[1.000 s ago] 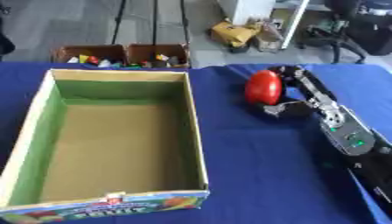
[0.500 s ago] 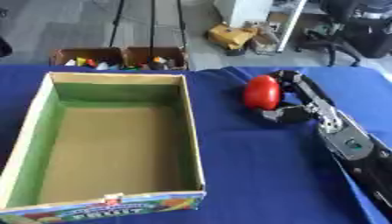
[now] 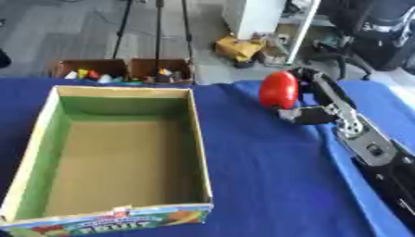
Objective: Pick up objects on the table and place them in the box.
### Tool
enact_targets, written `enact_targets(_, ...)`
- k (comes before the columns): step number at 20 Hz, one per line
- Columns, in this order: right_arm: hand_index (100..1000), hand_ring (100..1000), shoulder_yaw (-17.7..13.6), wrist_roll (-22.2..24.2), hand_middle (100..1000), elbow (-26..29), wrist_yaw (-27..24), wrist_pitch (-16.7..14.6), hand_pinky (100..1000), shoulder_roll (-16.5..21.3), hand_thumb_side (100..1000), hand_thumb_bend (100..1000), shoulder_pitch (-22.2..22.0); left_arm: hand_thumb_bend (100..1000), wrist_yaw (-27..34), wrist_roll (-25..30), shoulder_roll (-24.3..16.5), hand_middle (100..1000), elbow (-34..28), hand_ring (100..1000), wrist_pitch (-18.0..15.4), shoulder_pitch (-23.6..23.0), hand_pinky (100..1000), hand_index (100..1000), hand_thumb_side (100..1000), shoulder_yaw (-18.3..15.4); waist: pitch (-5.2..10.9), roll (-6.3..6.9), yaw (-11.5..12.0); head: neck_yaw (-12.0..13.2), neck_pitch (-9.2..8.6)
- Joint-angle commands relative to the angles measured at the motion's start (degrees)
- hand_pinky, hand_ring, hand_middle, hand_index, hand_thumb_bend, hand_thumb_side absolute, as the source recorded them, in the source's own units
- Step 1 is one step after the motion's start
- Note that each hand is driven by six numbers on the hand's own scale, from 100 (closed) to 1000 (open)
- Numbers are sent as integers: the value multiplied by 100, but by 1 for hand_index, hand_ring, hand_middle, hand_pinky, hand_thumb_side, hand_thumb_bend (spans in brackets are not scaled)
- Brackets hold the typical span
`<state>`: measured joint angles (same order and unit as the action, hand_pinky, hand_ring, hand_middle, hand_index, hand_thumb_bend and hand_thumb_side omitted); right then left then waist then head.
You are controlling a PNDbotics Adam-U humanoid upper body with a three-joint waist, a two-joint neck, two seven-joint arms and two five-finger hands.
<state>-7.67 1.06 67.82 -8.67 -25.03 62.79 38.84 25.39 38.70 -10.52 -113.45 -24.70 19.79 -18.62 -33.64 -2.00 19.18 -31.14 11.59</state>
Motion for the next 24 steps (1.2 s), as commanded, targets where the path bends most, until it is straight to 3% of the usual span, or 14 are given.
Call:
enact_targets(1,667,822,-16,-3,201,193,-259,-3,336,291,219,619,62,100,21,287,-159,678,-114,703,-250,28,581,887,811,-59,262,-24,-22,23,78)
enact_targets(8,658,803,102,82,205,555,-826,83,326,306,250,608,156,100,79,222,-216,679,-114,709,-68,109,591,887,809,-20,563,-182,9,68,284)
enact_targets(9,656,800,120,89,206,584,-879,102,325,300,272,642,184,100,93,209,-225,680,-114,711,-40,125,593,887,827,-12,602,-206,24,60,304)
enact_targets(12,654,796,199,136,207,658,-1020,156,322,244,261,601,311,100,137,193,-249,679,-114,712,43,170,595,887,810,28,723,-291,91,19,377)
enact_targets(19,650,790,426,299,209,826,-1187,242,318,69,278,585,639,100,199,179,-284,680,-114,715,167,237,601,886,808,72,908,-455,315,-110,507)
enact_targets(24,654,797,620,483,205,832,-1220,392,318,-139,274,592,929,100,247,149,-300,681,-114,718,173,249,605,886,802,81,1007,-490,522,-237,571)
